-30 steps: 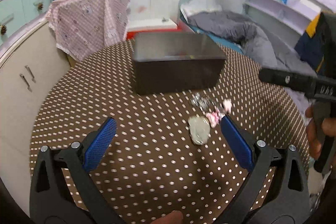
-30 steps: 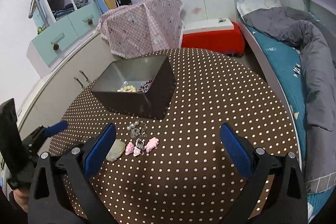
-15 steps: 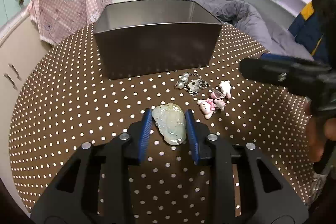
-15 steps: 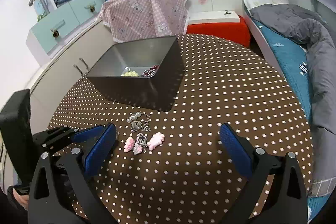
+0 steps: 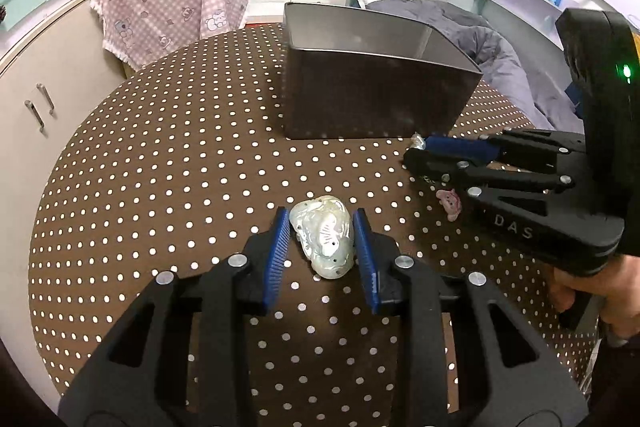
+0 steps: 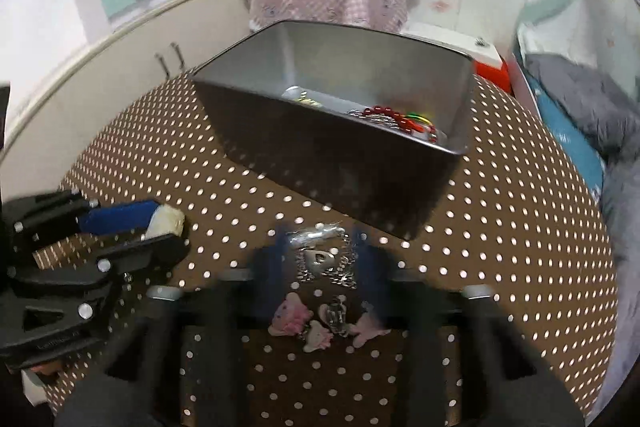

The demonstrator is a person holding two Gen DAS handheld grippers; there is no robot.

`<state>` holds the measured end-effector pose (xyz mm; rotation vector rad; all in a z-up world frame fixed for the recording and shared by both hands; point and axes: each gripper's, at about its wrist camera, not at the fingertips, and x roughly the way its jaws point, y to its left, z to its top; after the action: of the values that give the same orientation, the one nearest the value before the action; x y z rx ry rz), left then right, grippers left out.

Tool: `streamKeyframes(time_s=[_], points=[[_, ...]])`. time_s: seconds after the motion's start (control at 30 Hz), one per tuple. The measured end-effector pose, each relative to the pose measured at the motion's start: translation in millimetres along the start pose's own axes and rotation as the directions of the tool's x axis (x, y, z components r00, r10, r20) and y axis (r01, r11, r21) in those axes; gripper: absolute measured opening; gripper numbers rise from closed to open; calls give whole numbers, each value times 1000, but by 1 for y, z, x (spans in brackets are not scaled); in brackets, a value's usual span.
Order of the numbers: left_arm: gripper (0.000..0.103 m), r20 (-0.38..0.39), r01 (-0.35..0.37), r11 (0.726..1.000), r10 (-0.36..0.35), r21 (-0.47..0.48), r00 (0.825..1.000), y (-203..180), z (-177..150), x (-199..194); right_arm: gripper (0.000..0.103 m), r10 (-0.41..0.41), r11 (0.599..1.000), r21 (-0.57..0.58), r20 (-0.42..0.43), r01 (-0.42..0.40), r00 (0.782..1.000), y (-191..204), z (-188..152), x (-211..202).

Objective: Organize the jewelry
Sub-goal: 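Lift the jade pendant and silver charm over the metal box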

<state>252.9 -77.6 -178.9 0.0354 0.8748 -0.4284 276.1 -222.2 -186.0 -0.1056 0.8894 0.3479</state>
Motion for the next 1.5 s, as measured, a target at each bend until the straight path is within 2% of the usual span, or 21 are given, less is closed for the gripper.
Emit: streamKeyframes(time_s=[0.13,0.3,0.47,0.53,0.57,0.6,0.73,0.87,0.9,0.93,0.97,1.0,1.17,1.23,1.27,1.3,1.5], points=[[32,6,9,1000,-9,2,1000,-1,0,-1,11,36,999,4,4,-36,999,-4,-5,-10],[32,19,16,1000,-17,2,1000,0,-3,-8,11,80,996,31,67,-83,995,-10,-3,-37],[31,52,19,1000,-19,-4,998,2,3,-23,11,141,987,58,149,-151,979,-20,11,-70],[28,69,20,1000,-20,-1,997,4,9,-31,11,156,984,61,180,-170,971,-23,18,-82],[23,79,20,1000,-20,2,997,4,11,-34,11,166,981,63,198,-182,966,-24,21,-89],[22,86,20,1000,-20,4,996,4,14,-37,11,174,980,63,215,-191,961,-26,25,-95],[22,120,13,1000,-15,21,993,4,24,-47,11,183,977,57,260,-204,948,-28,34,-114],[23,102,11,1000,-14,27,995,2,23,-44,11,171,980,50,275,-192,946,-30,36,-122],[26,93,13,999,-16,29,996,2,22,-42,11,170,980,51,272,-190,947,-30,35,-121],[36,81,9,999,-12,36,997,1,19,-40,11,171,980,54,268,-192,948,-29,33,-120],[70,77,-12,999,9,43,997,-1,15,-37,11,173,979,58,262,-194,949,-29,32,-117],[86,84,-31,998,27,47,996,-3,11,-35,11,174,979,62,254,-196,951,-28,31,-114],[85,20,-34,995,32,88,999,-9,-2,-10,11,189,975,68,236,-210,953,-25,23,-109],[63,-21,-25,995,27,97,999,-11,-6,3,11,193,975,67,236,-214,952,-23,23,-108],[56,-26,-27,995,30,100,999,-11,-5,4,11,194,974,66,237,-215,952,-23,23,-108],[42,-24,-2,995,5,103,1000,-12,-4,2,11,194,974,66,240,-215,951,-23,24,-109],[41,-32,37,995,-34,97,999,-12,-5,-2,11,192,975,58,262,-214,946,-25,26,-119]])
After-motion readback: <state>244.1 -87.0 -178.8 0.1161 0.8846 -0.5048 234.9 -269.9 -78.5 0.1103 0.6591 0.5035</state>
